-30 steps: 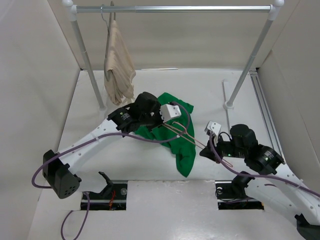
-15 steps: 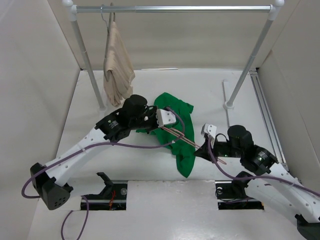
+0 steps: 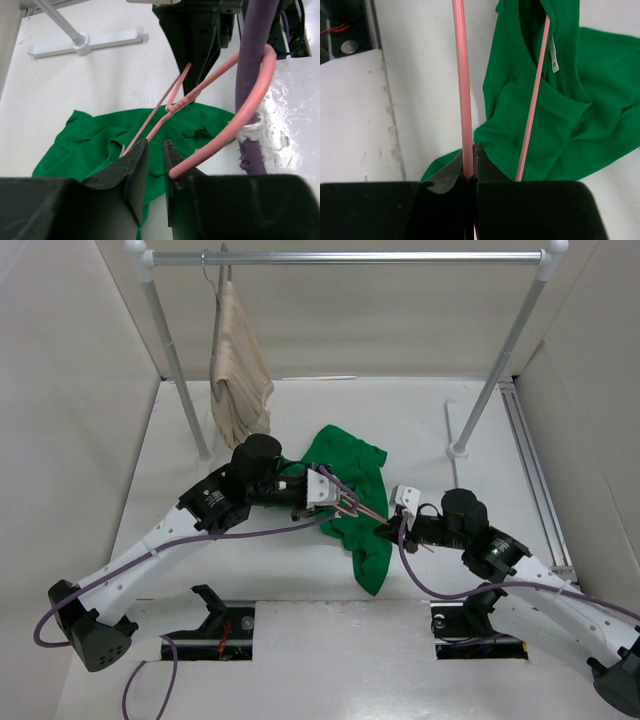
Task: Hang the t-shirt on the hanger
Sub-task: Place tshirt on hanger
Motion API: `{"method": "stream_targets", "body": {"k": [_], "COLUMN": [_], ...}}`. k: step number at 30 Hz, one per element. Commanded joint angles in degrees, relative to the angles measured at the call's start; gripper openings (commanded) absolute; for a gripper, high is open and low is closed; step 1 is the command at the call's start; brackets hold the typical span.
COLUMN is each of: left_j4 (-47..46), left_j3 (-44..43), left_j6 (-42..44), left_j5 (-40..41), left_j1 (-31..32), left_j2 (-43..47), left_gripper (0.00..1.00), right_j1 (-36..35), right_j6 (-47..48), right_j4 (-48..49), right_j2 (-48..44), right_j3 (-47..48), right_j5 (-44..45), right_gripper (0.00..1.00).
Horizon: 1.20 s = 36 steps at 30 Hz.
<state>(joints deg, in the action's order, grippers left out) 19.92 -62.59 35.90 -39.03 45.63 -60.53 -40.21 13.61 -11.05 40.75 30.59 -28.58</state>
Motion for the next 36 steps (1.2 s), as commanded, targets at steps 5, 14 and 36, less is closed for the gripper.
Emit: {"method": "stream_targets", "body": {"k": [5,14,36], "left_j4": [1.3,5.1,-2.4], "left_j3": [-3.5,-2.0,11.0], "left_j6": [-0.7,5.9,28.2], "left_j5": [0.6,27.5,30.6], "left_j1": [0.3,0.3,-5.7], "left_j2": [1.6,10.9,-2.0], "left_gripper": [0.26,0.63,0.88], "right_j1": [0.0,0.0,0.0], "right_j6": [-2.9,-7.0,-3.5], "right_j4": [21.8,31.4,29.0], "right_j2": [0.7,-0.9,1.0], "right_j3": [-8.8,-22.3,-19.7], "right_j5": [5.4,3.6,-1.3], "right_gripper": [0.00,0.00,0.00]}}
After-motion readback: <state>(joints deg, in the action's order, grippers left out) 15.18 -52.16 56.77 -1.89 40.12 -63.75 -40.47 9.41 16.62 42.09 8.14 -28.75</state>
